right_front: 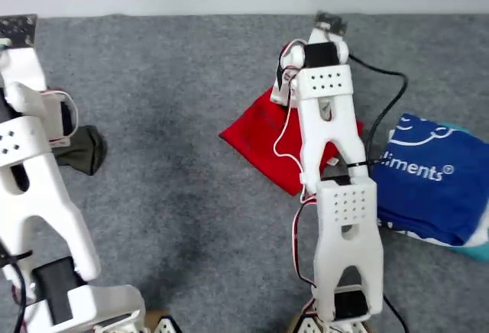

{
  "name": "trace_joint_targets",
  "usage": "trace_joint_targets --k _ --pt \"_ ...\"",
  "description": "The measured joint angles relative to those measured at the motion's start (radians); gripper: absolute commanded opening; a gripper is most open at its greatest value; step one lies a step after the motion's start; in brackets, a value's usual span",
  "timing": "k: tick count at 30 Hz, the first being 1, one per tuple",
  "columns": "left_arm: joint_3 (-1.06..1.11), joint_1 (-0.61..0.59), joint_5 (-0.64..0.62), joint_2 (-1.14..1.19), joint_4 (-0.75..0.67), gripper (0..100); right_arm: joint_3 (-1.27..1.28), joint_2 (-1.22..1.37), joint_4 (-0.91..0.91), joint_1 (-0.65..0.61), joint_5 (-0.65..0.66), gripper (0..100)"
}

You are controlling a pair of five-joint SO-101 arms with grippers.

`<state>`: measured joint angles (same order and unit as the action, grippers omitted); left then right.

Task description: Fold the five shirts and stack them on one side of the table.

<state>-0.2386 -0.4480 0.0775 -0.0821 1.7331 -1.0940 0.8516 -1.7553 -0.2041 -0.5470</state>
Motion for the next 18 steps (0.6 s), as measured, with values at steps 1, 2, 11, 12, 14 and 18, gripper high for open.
trace_joint_targets --k 1,2,11,12,14,18 --pt "0.0 0.0 0.0 0.0 0.0 0 0.021 -0.011 0.0 0.0 -0.017 40.6" --pt "0.0 0.0 0.0 0.0 0.0 0 0.038 -0.015 0.0 -0.002 -0.032 40.6" --pt "0.0 0.0 0.003 0.0 0.0 0 0.044 0.094 0.026 0.048 -0.127 40.6" --pt "0.0 0.0 0.003 0.0 0.0 0 0.044 0.126 0.044 0.06 -0.129 40.6" --pt "0.0 0.0 0.003 0.0 0.0 0 0.044 0.184 0.08 0.08 -0.132 40.5" --pt "0.0 0.0 0.003 0.0 0.0 0 0.028 0.253 0.107 0.081 -0.133 37.8"
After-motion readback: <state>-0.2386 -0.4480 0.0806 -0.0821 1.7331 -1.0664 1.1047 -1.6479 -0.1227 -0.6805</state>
